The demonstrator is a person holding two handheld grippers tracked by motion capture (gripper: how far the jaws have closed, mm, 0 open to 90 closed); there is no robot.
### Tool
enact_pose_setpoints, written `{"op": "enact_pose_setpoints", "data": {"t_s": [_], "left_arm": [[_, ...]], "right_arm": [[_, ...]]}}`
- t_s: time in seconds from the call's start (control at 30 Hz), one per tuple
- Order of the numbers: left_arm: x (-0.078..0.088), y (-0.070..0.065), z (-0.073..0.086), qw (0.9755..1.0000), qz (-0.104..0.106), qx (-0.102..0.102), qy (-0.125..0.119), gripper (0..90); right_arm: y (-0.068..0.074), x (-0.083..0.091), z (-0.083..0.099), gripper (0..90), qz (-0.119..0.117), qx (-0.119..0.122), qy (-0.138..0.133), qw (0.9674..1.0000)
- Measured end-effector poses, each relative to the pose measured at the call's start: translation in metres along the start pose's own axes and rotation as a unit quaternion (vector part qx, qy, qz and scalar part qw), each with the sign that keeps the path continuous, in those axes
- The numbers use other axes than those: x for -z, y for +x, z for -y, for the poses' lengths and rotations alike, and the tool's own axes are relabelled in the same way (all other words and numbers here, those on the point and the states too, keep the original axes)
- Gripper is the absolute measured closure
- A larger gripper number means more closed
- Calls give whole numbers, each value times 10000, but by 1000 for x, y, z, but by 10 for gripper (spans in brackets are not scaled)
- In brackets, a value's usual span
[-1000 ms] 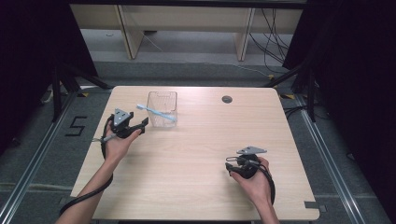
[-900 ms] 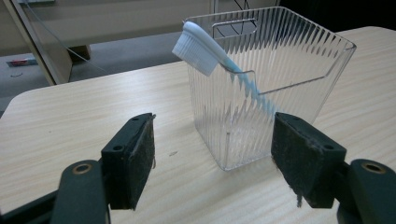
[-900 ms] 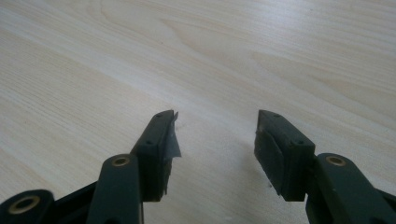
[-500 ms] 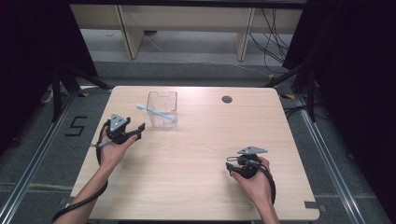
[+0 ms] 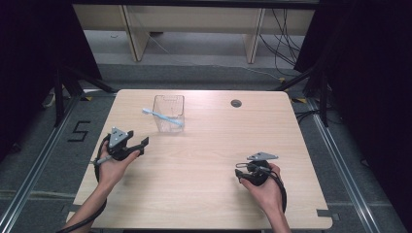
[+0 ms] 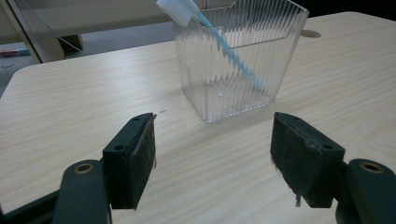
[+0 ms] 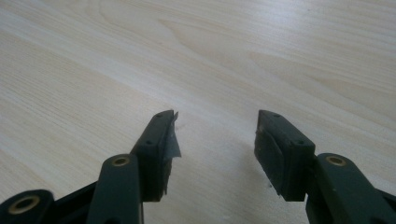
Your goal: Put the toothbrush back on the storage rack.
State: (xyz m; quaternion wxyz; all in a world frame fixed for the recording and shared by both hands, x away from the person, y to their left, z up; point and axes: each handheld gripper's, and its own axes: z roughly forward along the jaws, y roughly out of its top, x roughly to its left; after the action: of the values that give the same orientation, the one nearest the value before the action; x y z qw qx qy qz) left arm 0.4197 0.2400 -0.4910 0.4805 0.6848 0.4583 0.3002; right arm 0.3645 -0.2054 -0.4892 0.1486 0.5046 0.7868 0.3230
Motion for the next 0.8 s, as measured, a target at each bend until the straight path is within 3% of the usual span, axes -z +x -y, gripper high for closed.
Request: {"op": "enact_pose_setpoints", "data": {"t_s": [0.2, 0.37, 0.53, 0.8], "left_arm": [[13, -6, 10, 10000, 49, -33, -34, 305], [23, -8, 25, 10000, 69, -29, -44, 305], [32, -9, 42, 10000, 39, -60, -67, 303], [38, -7, 48, 9997, 5, -1, -252, 301]], "right_arm": [[-1, 1, 0, 484, 31, 31, -22, 10000], [-1, 1, 1, 484, -19, -57, -43, 10000], [-1, 1, 1, 484, 36, 20, -9, 10000], [-1, -1, 1, 484, -33, 33, -26, 10000]]}}
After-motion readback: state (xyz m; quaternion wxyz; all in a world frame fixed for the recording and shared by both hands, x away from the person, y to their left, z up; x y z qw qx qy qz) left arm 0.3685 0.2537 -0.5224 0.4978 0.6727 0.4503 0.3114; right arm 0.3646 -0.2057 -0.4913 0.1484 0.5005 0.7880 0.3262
